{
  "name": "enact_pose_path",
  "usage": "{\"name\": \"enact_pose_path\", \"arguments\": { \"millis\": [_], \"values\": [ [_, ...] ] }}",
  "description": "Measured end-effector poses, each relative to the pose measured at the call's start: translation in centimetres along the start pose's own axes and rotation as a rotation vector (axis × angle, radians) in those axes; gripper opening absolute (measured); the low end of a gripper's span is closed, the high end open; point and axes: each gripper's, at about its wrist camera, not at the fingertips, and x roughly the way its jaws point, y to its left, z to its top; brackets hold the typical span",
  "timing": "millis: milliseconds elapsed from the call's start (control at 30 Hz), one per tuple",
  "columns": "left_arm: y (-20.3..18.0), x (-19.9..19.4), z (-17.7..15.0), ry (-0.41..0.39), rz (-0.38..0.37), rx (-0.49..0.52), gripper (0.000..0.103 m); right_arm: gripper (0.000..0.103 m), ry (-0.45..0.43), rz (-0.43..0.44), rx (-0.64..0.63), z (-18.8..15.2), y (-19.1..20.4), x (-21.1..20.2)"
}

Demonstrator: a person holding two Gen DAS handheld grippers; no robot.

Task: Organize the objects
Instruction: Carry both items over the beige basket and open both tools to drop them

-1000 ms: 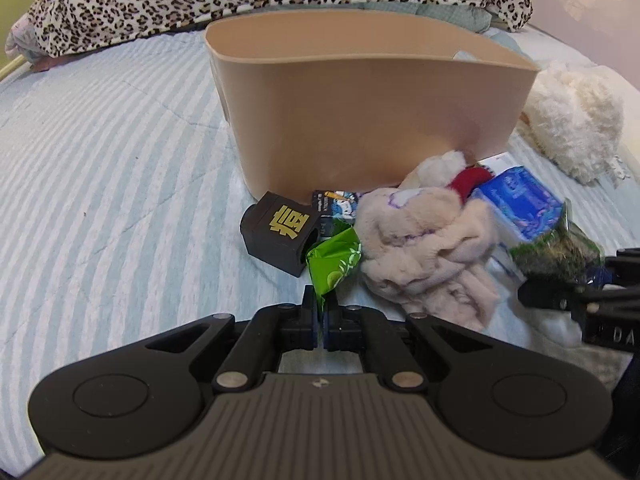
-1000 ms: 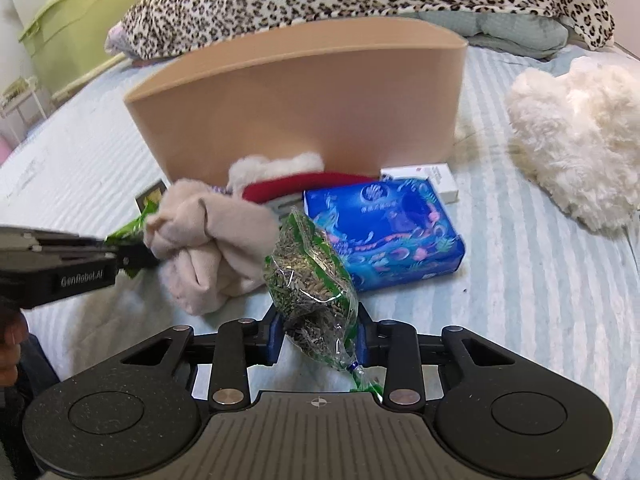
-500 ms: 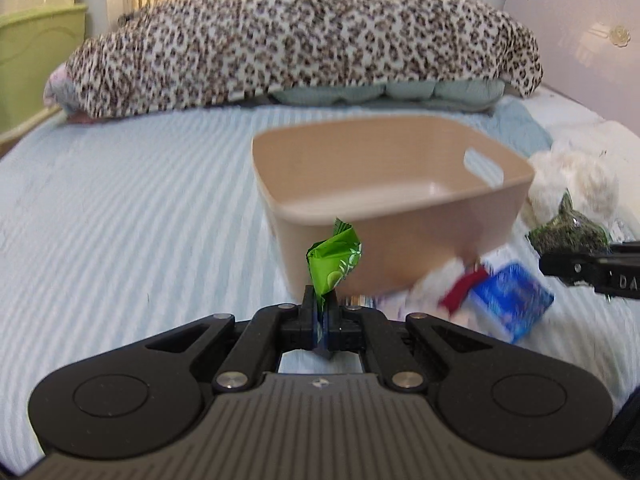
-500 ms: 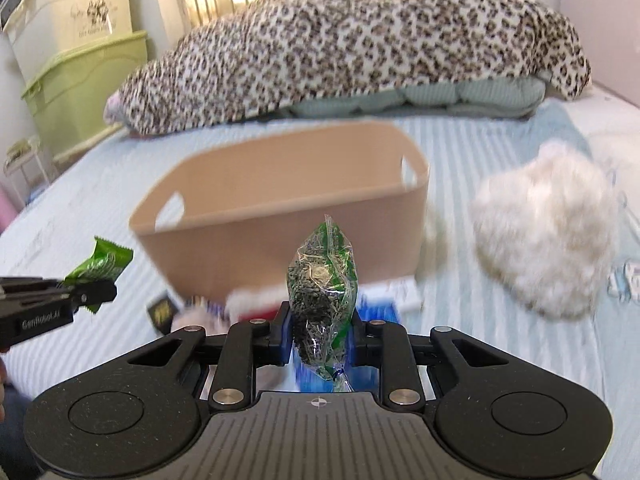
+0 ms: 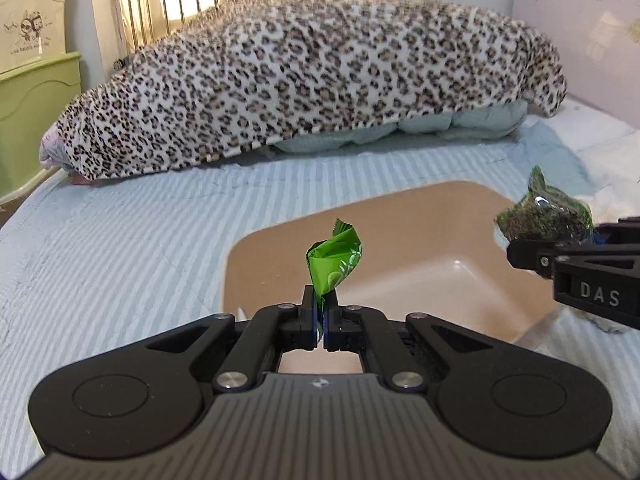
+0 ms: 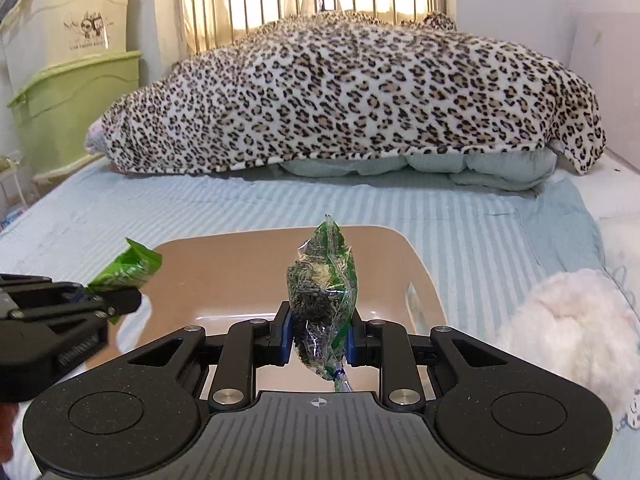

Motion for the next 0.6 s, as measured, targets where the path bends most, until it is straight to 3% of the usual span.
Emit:
{"name": "enact_pose_path", "arguments": {
  "millis": [233, 267, 333, 400, 467, 533, 600],
  "values": [
    [-1.0, 4.0, -1.7, 0.121, 0.033, -0.007, 0.003, 0.023, 0.108, -0.067, -0.062, -0.4, 1.3, 4.6],
    [-0.9, 4.3, -1.8, 0.136, 0.03, -0.015, 0.004, 0.037, 0.113, -0.068, -0.065, -0.7, 1.4, 4.7],
    [-0.6, 4.4, -1.9, 0.151, 0.02, -0.031, 0.008, 0.04, 0.117, -0.058, -0.052, -0.9, 1.2, 4.4],
    [-0.2, 4.0, -2.0, 0.149, 0.01, -0.042, 0.022, 0.051, 0.111, -0.053, -0.037, -1.0, 0.9, 3.7],
    [0.1, 3.1, -1.6, 0.149, 0.008, -0.049, 0.071, 0.068, 0.095, -0.045, -0.022, -1.0, 0.5, 2.4],
    [0.5, 1.7, -1.3, 0.126, 0.009, -0.056, 0.092, 0.077, 0.07, -0.026, 0.006, -0.8, 0.0, 0.9],
    [0.9, 0.5, -1.2, 0.13, 0.01, -0.052, 0.095, 0.09, 0.043, -0.016, 0.019, -0.7, -0.5, -0.8]
  ]
}}
